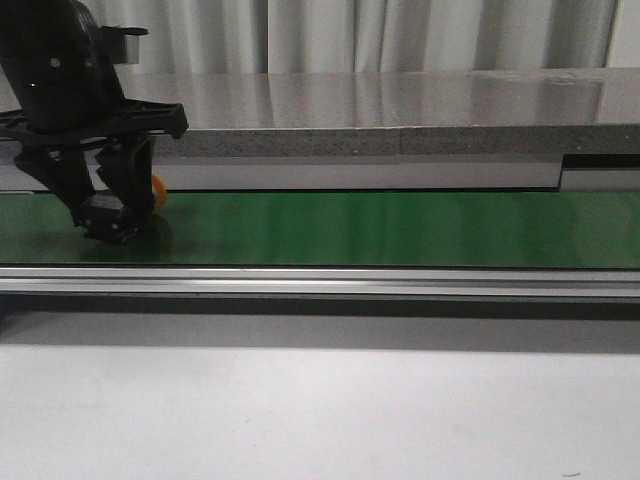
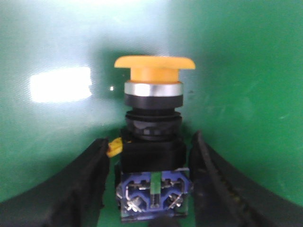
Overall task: Move button from right to left
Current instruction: 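Lift the button with the left gripper and carry it over the blue tray, then lower the button into the blue tray and open the left gripper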
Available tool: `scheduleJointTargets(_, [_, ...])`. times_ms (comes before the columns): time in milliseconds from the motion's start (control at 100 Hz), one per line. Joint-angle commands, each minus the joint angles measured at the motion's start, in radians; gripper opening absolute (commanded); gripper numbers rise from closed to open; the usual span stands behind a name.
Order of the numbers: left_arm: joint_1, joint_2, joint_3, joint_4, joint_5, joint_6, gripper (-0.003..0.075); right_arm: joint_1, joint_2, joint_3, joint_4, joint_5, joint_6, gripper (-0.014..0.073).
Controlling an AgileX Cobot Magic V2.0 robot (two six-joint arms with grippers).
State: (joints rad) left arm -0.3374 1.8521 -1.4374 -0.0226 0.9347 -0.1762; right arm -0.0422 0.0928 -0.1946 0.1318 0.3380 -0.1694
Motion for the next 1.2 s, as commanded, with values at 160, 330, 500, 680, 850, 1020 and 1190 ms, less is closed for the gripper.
scheduleJointTargets(160, [0.008, -0.077, -0.088, 0.032, 0.019, -0.013, 0.0253, 0.002, 0.013, -0.026, 0.002, -0.091, -0.012, -0.0067])
scheduleJointTargets(330, [0.094, -0.154, -0.096, 0.054, 0.024, -0.013, 0.0253, 0.002, 0.013, -0.026, 0.002, -0.093, -0.012, -0.0067])
scheduleJointTargets(500, [0.238, -0.212, -0.096, 0.121, 0.061, 0.0, 0.0253, 0.002, 0.013, -0.026, 0.002, -0.094, -0.012, -0.0067])
scheduleJointTargets(680, [0.4, -0.222, -0.094, 0.129, 0.11, 0.046, 0.0253, 0.002, 0.013, -0.026, 0.002, -0.096, -0.012, -0.0067])
scheduleJointTargets(850, [0.522, -0.22, -0.094, 0.129, 0.108, 0.166, 0.0252, 0.002, 0.013, -0.026, 0.002, -0.098, -0.012, -0.0067])
scheduleJointTargets(1020, [0.606, -0.21, -0.082, 0.129, 0.106, 0.236, 0.0253, 0.002, 0.013, -0.026, 0.002, -0.098, -0.012, -0.0067])
scheduleJointTargets(1190, [0.654, -0.167, -0.034, 0.129, 0.034, 0.289, 0.0253, 0.002, 0.013, -0.026, 0.002, -0.099, -0.012, -0.0067])
